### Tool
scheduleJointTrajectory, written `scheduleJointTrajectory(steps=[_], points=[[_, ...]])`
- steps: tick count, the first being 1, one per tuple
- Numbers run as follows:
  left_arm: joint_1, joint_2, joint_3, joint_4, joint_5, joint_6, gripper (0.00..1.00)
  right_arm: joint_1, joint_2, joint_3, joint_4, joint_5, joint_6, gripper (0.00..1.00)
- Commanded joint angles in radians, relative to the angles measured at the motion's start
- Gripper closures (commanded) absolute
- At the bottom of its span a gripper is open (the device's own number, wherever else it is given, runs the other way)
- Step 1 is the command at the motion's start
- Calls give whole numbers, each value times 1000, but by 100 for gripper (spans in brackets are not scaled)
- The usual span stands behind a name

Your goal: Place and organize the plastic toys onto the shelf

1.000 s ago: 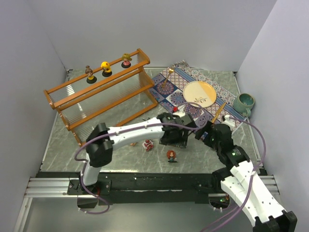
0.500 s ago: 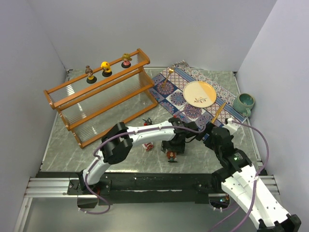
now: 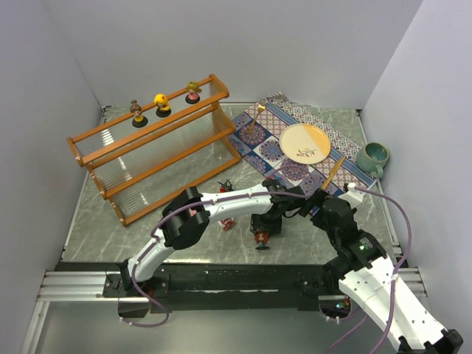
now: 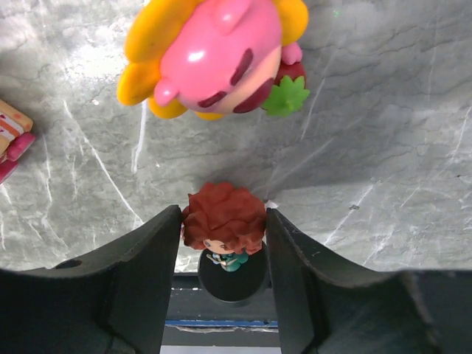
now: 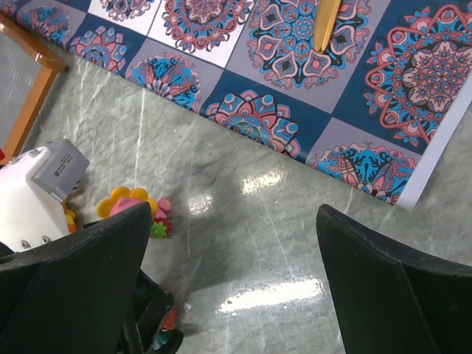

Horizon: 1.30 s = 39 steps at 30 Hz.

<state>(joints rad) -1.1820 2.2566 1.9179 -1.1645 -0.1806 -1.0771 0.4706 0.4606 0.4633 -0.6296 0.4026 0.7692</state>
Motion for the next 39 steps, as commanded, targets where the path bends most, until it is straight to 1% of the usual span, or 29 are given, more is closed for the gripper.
scheduleJointTrajectory(steps=[1,3,6,8,14,20,21,23,24,30,31,34,35,39], points=[[-2,-2,3,-29,-8,-20,47,19,-14,-11,33,24,5,0],[-2,-2,-3,-31,-10,-18,49,23,-16,-11,33,22,4,0],[-1,-23,-39,-5,3,-23,55,23,-17,-12,33,19,2,0],[-2,-46,-57,19,10,-29,56,23,-17,-12,36,18,-1,1],[-2,-100,-125,63,9,-41,69,25,-14,-12,42,8,-8,1],[-2,-186,-149,94,-131,-58,88,25,-14,-14,47,-5,-16,1],[-1,-199,-158,101,-175,-58,90,25,-14,-14,48,-7,-19,1],[-2,-239,-183,111,-213,-67,92,25,-17,-15,51,-10,-22,1],[-2,-253,-189,112,-258,-76,93,26,-19,-17,56,-13,-27,1],[-2,-350,-204,92,-414,-84,94,26,-36,-25,70,-31,-41,1],[-4,-371,-189,85,-463,-83,94,25,-36,-25,71,-31,-42,1],[-2,-413,-151,40,-539,-76,94,25,-31,-23,71,-33,-48,1],[-2,-425,-140,28,-587,-72,94,25,-28,-20,73,-34,-53,1],[13,-471,-76,-17,-689,-17,94,26,-13,-15,87,-50,-79,1]])
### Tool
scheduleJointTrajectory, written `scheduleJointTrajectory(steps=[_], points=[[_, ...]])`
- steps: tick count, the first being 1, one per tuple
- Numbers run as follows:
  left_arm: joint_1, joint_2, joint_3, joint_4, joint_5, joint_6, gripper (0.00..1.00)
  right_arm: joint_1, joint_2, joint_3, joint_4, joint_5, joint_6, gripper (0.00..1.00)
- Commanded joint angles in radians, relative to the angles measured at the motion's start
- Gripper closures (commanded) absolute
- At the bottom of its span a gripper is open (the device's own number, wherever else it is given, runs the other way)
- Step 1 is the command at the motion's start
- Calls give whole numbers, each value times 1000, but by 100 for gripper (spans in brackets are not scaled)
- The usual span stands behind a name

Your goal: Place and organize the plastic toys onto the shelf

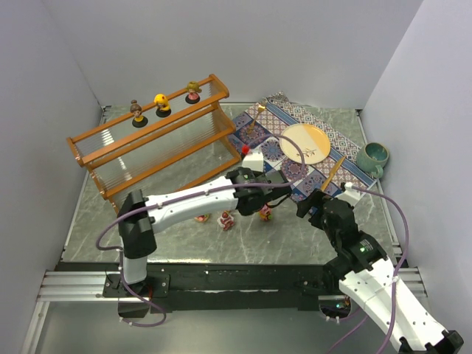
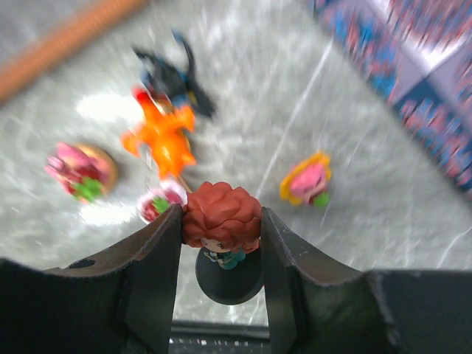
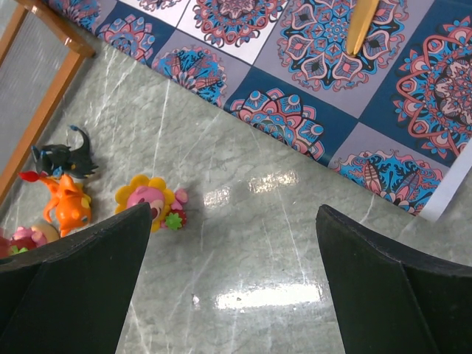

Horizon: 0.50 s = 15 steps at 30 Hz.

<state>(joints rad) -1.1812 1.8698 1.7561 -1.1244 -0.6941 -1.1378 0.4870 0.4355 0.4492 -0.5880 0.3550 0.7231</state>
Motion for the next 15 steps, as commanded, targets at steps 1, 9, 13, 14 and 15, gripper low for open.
scheduleJointTrajectory(steps=[1,9,13,14,15], points=[[21,-99,115,-70,-189,55,93,9,16,0,48,-4,-37,1],[147,-228,152,-103,-300,206,93,7,106,37,83,-34,-100,1],[224,-337,129,-60,-340,289,92,7,164,49,117,-51,-122,0],[239,-353,129,-57,-338,302,92,7,175,54,123,-56,-123,0],[255,-368,126,-51,-337,329,92,7,184,57,132,-59,-123,0]])
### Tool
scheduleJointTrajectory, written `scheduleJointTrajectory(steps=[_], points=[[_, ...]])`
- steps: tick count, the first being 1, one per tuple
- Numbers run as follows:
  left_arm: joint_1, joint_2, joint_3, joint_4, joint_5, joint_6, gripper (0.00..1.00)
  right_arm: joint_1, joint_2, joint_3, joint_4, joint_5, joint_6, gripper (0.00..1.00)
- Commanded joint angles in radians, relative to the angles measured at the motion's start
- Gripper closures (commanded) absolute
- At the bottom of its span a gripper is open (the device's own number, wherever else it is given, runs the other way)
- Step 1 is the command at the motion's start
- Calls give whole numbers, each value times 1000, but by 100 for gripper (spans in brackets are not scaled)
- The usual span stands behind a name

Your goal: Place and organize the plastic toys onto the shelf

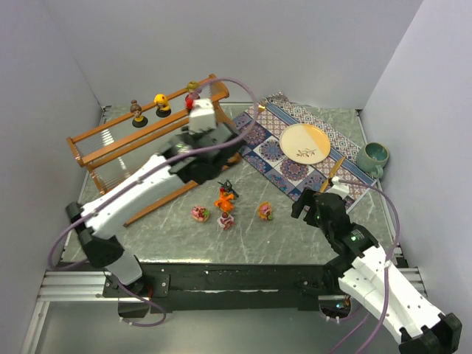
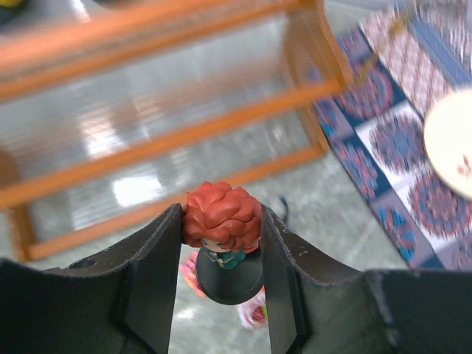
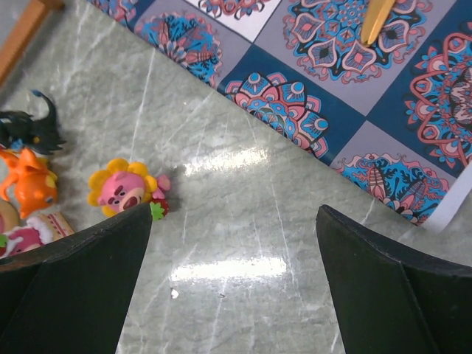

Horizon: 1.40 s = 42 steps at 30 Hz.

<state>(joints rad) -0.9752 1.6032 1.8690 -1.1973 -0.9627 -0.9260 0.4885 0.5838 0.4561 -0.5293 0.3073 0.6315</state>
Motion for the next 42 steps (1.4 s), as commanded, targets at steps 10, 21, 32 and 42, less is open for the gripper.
scheduleJointTrajectory(steps=[10,21,32,42], points=[[256,-247,5,82,-61,303,91,5,158,84,144,-36,-36,0],[556,-327,-115,344,4,588,90,5,243,102,193,-56,-59,0],[713,-404,-382,751,84,798,90,5,257,98,229,-59,-124,0],[762,-439,-502,886,128,868,88,5,272,75,259,-68,-133,0]])
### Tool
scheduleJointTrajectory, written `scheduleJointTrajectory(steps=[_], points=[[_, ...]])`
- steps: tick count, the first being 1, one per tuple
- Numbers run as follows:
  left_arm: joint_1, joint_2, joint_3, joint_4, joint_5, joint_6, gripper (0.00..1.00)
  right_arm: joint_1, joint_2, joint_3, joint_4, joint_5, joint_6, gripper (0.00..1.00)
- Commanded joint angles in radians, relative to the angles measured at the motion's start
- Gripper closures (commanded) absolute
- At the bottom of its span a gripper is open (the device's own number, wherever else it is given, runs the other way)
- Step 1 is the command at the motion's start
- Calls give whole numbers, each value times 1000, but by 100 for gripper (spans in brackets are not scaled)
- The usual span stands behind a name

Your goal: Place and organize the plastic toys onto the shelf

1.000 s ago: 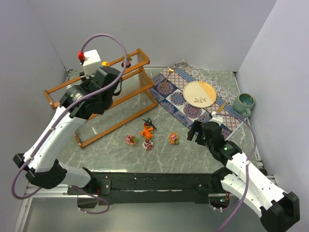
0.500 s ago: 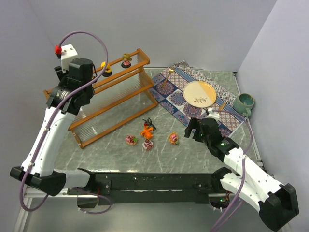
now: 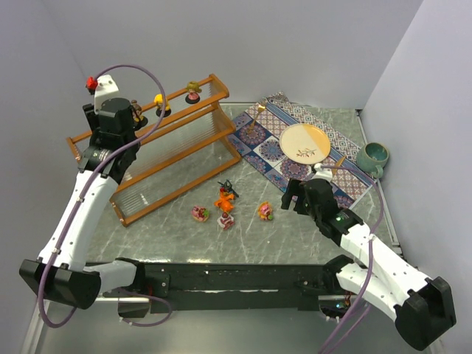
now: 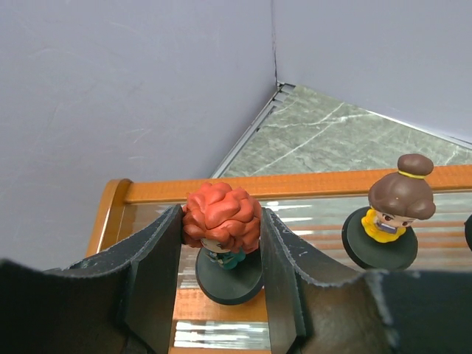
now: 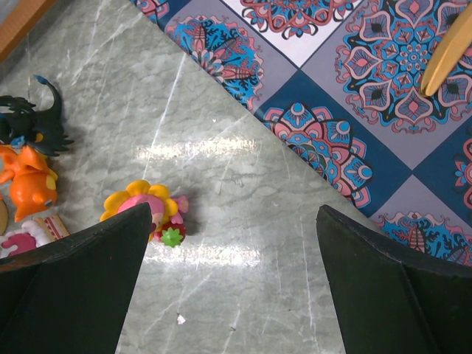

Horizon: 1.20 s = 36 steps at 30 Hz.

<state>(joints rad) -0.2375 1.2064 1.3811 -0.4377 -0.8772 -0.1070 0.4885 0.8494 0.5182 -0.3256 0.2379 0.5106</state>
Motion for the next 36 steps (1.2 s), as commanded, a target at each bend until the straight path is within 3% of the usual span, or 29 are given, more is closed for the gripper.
scheduleJointTrajectory(steps=[1,22,36], points=[[30,-39,-17,128,53,46,88,2,8,13,57,1,-11,0],[112,-18,-89,154,155,7,85,-2,5,25,34,6,-12,0],[113,-25,-73,79,178,-26,77,-4,14,26,43,-3,-14,0]])
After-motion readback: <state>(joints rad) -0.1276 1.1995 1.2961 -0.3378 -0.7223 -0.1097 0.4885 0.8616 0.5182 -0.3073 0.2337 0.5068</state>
